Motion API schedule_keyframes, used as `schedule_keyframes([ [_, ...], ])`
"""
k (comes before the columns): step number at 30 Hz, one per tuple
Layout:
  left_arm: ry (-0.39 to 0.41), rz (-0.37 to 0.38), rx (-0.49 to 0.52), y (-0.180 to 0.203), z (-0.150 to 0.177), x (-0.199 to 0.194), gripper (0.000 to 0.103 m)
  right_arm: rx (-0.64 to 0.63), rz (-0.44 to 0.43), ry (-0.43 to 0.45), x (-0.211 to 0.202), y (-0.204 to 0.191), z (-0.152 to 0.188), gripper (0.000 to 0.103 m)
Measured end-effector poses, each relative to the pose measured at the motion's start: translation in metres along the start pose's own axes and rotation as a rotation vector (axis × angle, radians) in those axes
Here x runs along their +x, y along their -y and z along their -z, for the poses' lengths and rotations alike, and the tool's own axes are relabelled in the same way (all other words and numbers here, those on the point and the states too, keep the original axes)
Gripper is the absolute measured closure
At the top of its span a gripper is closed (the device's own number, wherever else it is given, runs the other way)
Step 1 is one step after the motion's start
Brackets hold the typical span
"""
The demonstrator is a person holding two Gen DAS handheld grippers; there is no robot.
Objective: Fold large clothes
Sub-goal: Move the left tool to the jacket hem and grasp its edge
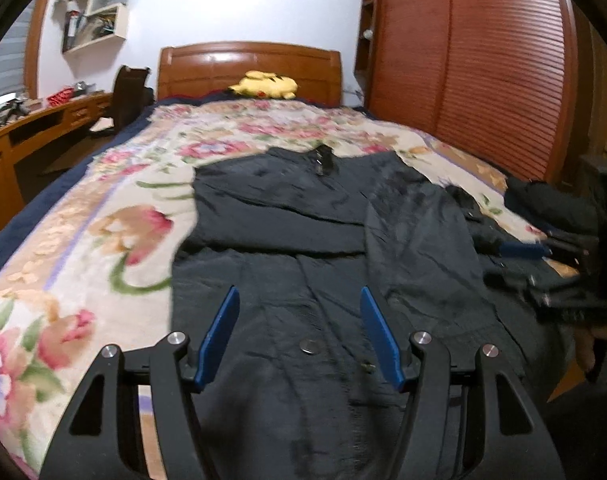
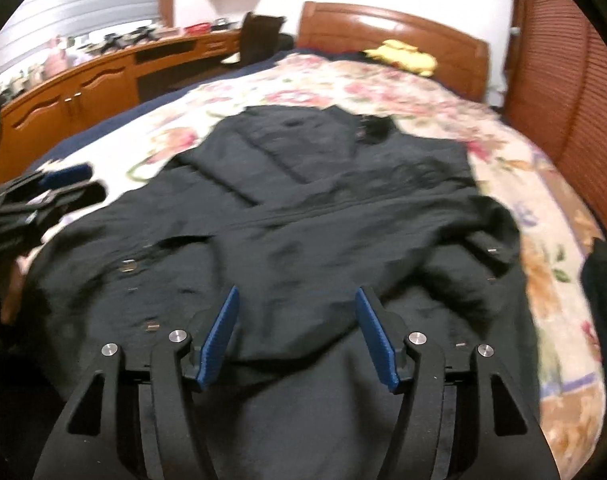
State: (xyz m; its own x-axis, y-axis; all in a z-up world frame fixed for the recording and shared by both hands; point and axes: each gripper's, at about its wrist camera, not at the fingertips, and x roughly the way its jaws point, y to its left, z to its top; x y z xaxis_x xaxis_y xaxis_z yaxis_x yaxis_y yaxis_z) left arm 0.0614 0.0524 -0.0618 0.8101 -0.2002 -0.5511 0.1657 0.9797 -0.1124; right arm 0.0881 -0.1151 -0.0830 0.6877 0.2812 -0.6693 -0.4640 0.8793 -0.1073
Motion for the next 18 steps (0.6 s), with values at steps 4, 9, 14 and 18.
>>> schedule_keyframes([
  [4,-0.032,0.005,0.016,0.014,0.004,0.007,0.041,0.075,0.03,0.02,0.005,0.024,0.004,0.041],
  [9,-0.072,0.02,0.043,0.029,0.011,0.015,0.041,0.1,0.038,0.049,-0.001,0.039,0.02,0.041],
  [14,-0.125,0.028,0.055,0.037,0.015,0.025,0.041,0.084,0.046,0.057,-0.008,0.046,0.03,0.041],
  [18,-0.155,0.045,0.059,0.042,0.018,0.031,0.041,0.086,0.049,0.041,-0.006,0.051,0.038,0.041],
])
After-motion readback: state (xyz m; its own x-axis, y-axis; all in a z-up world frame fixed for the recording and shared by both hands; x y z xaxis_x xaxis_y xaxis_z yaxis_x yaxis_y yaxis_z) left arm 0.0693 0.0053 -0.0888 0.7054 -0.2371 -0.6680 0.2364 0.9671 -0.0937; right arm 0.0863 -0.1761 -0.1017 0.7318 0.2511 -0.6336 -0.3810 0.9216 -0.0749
